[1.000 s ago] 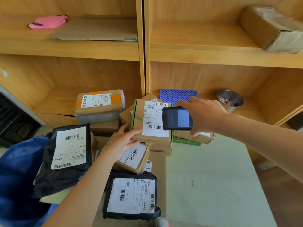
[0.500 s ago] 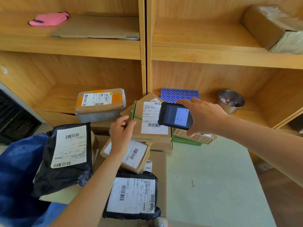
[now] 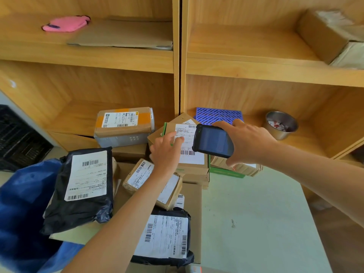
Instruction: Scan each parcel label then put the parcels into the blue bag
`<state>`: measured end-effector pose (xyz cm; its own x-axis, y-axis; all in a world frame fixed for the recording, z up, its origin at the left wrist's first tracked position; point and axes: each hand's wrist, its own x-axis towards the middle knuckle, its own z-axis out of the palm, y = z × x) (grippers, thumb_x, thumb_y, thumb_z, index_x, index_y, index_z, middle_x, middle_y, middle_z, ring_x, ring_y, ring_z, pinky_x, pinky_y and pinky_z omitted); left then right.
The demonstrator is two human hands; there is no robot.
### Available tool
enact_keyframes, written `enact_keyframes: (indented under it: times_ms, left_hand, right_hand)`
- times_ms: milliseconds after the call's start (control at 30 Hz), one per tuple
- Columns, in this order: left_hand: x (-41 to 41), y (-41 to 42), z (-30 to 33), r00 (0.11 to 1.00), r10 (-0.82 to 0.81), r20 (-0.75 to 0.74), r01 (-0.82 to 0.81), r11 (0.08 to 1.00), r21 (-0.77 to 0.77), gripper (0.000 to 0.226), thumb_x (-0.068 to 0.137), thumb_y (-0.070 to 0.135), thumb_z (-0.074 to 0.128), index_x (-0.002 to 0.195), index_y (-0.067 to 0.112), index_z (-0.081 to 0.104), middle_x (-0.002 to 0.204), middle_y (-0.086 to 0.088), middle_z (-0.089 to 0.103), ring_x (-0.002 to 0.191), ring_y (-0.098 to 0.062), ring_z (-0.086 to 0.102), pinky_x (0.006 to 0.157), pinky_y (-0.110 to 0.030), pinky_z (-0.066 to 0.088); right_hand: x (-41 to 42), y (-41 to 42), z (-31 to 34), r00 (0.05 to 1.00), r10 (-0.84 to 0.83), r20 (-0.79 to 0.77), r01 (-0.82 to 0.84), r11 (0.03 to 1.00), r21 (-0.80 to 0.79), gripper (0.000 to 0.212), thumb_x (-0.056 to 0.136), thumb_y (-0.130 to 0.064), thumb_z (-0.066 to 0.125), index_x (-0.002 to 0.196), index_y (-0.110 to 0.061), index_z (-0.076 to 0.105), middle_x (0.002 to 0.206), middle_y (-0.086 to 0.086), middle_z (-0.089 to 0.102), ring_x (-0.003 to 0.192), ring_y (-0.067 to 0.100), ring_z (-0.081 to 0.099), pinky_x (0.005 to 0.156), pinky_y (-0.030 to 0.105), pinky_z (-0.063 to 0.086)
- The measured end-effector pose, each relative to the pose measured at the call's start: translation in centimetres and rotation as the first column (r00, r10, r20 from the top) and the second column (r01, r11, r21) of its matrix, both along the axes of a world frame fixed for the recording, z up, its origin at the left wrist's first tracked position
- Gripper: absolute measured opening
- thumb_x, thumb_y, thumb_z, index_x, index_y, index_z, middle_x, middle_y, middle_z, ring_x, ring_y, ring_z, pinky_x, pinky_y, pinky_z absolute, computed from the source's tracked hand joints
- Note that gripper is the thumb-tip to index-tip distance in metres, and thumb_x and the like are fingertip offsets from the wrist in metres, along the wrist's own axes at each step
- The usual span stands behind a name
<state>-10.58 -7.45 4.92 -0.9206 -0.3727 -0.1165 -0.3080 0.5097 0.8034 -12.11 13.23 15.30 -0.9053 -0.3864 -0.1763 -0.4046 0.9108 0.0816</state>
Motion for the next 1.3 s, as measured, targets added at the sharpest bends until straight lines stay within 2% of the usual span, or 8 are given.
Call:
enact_keyframes:
  times_ms: [133, 233, 333, 433, 633, 833, 1100, 1300]
  left_hand:
    - [0.1, -2.5, -1.2, 0.995, 0.097, 0.014, -0.095, 0.990, -0.109, 0.048, 0.091, 0.049, 0.056, 0.136, 0.035, 0.049, 0.140, -0.004, 0.036, 0.132, -0.027, 0.030, 0.108, -0.046, 0.025]
    - [0.2, -4.1, -2.5, 0.986, 0.077, 0.148, -0.101, 0.981, 0.166, 0.068, 0.082, 0.053, 0.067, 0.140, 0.028, 0.042, 0.136, -0.005, 0.037, 0.121, -0.023, 0.045, 0.098, -0.042, 0.045]
    - [0.8, -4.7, -2.7, 0.960, 0.065, 0.273, -0.204, 0.830, 0.519, 0.063, 0.080, 0.050, 0.073, 0.130, 0.023, 0.047, 0.120, -0.004, 0.059, 0.100, -0.016, 0.061, 0.076, -0.034, 0.056]
    - [1.0, -4.8, -2.8, 0.956, 0.037, 0.290, -0.221, 0.740, 0.635, 0.057, 0.086, 0.041, 0.073, 0.132, 0.017, 0.050, 0.113, -0.005, 0.067, 0.095, -0.015, 0.065, 0.069, -0.029, 0.056]
    - [1.5, -5.4, -3.0, 0.961, -0.013, 0.276, -0.179, 0.732, 0.658, 0.064, 0.083, 0.044, 0.076, 0.135, 0.019, 0.050, 0.120, -0.005, 0.067, 0.107, -0.020, 0.065, 0.074, -0.033, 0.060]
    - [2.0, -5.7, -3.0, 0.966, -0.058, 0.254, -0.136, 0.718, 0.683, 0.060, 0.082, 0.043, 0.078, 0.132, 0.018, 0.055, 0.113, -0.003, 0.072, 0.101, -0.021, 0.070, 0.073, -0.035, 0.062]
    - [2.3, -5.6, -3.0, 0.964, -0.091, 0.250, -0.111, 0.718, 0.688, 0.049, 0.084, 0.043, 0.075, 0.123, 0.016, 0.063, 0.110, -0.005, 0.075, 0.103, -0.024, 0.070, 0.088, -0.041, 0.059]
    - [2.5, -5.6, -2.9, 0.966, -0.102, 0.236, -0.090, 0.725, 0.683, 0.046, 0.084, 0.044, 0.075, 0.119, 0.017, 0.065, 0.108, -0.004, 0.075, 0.103, -0.023, 0.070, 0.081, -0.037, 0.061]
  right_hand:
    - [-0.4, -0.2, 0.0, 1.000, 0.002, -0.023, -0.001, 0.999, 0.042, 0.108, 0.065, -0.064, 0.081, 0.150, -0.042, 0.018, 0.100, -0.005, 0.040, 0.084, 0.019, 0.050, 0.059, 0.030, 0.041]
    - [-0.8, -0.4, -0.2, 1.000, 0.015, -0.013, -0.014, 0.998, 0.063, 0.101, 0.063, -0.062, 0.082, 0.147, -0.040, 0.029, 0.099, -0.005, 0.044, 0.085, 0.019, 0.054, 0.057, 0.030, 0.040]
    - [-1.1, -0.7, 0.0, 1.000, 0.024, 0.004, -0.025, 0.996, 0.089, 0.096, 0.062, -0.061, 0.082, 0.143, -0.036, 0.038, 0.100, -0.005, 0.050, 0.087, 0.019, 0.058, 0.062, 0.031, 0.049]
    - [-1.2, -1.1, 0.3, 0.999, 0.045, 0.017, -0.047, 0.992, 0.115, 0.091, 0.060, -0.057, 0.082, 0.139, -0.039, 0.041, 0.102, -0.006, 0.054, 0.090, 0.020, 0.059, 0.067, 0.033, 0.055]
    - [-1.0, -1.9, 0.9, 0.998, 0.064, 0.025, -0.067, 0.987, 0.147, 0.088, 0.059, -0.057, 0.082, 0.136, -0.041, 0.042, 0.101, -0.007, 0.055, 0.089, 0.019, 0.060, 0.064, 0.031, 0.052]
    - [-0.1, -1.4, 1.6, 0.998, 0.045, 0.040, -0.052, 0.983, 0.177, 0.087, 0.059, -0.058, 0.080, 0.135, -0.041, 0.042, 0.097, -0.009, 0.053, 0.087, 0.018, 0.060, 0.059, 0.028, 0.044]
    - [0.9, 0.6, 2.0, 0.998, 0.004, 0.058, -0.015, 0.982, 0.187, 0.089, 0.058, -0.064, 0.079, 0.136, -0.043, 0.040, 0.098, -0.010, 0.056, 0.088, 0.017, 0.061, 0.063, 0.030, 0.053]
    - [1.2, 0.6, 2.3, 0.998, -0.004, 0.061, -0.007, 0.984, 0.176, 0.093, 0.058, -0.066, 0.079, 0.138, -0.042, 0.039, 0.100, -0.010, 0.058, 0.090, 0.018, 0.062, 0.067, 0.032, 0.056]
